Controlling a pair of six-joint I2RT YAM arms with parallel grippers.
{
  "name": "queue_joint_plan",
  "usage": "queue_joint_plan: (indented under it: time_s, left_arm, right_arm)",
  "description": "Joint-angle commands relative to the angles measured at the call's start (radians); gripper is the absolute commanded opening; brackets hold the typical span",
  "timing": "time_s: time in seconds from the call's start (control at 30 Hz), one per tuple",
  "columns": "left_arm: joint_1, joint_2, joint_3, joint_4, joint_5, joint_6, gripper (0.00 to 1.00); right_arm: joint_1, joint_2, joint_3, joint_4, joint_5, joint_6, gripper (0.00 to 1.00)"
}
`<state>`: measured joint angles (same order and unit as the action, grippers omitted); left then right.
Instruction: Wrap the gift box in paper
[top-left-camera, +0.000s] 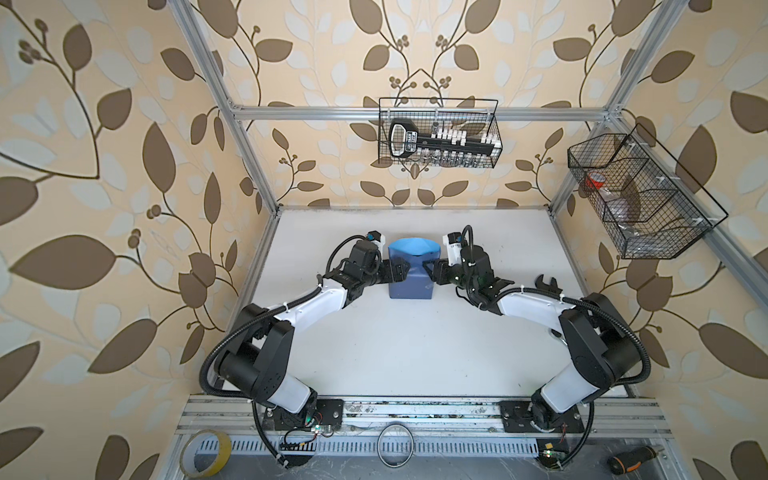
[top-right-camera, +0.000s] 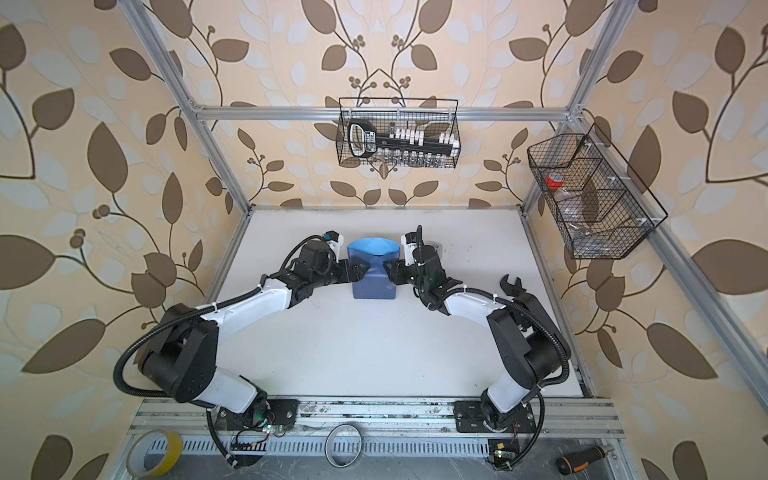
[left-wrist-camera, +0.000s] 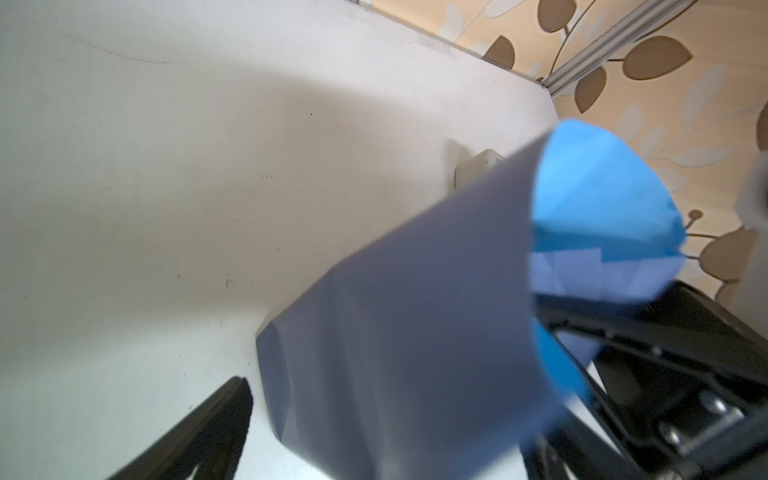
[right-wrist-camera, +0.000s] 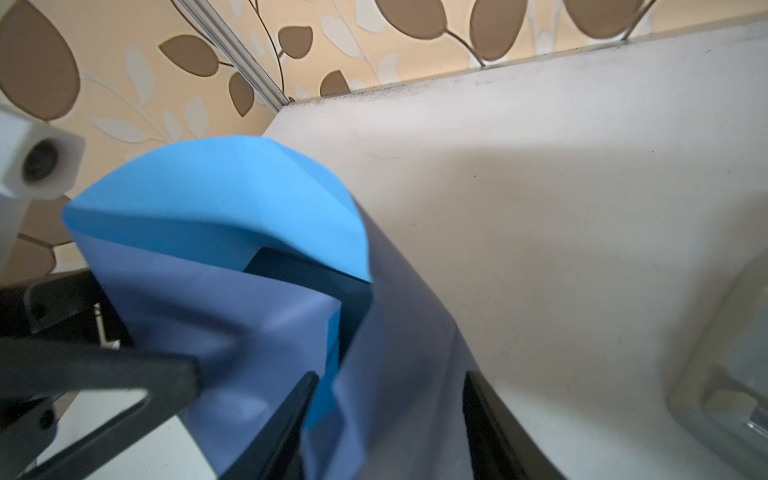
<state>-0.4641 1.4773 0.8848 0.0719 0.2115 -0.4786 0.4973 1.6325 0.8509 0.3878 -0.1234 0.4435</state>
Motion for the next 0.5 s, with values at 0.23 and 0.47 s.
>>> queue_joint_plan:
  time_s: [0.23, 0.47]
  left_arm:
    - [-0.002, 0.004, 0.037, -0.048, -0.056, 0.032, 0.82]
    - [-0.001, 0.124, 0.132, -0.055, -0.106, 0.035, 0.75]
  right_arm:
    - [0.000, 0.035, -0.027, -0.009, 0.025, -0.036, 0.51]
    - [0.000, 0.028, -0.037, 0.003, 0.009, -0.072, 0.51]
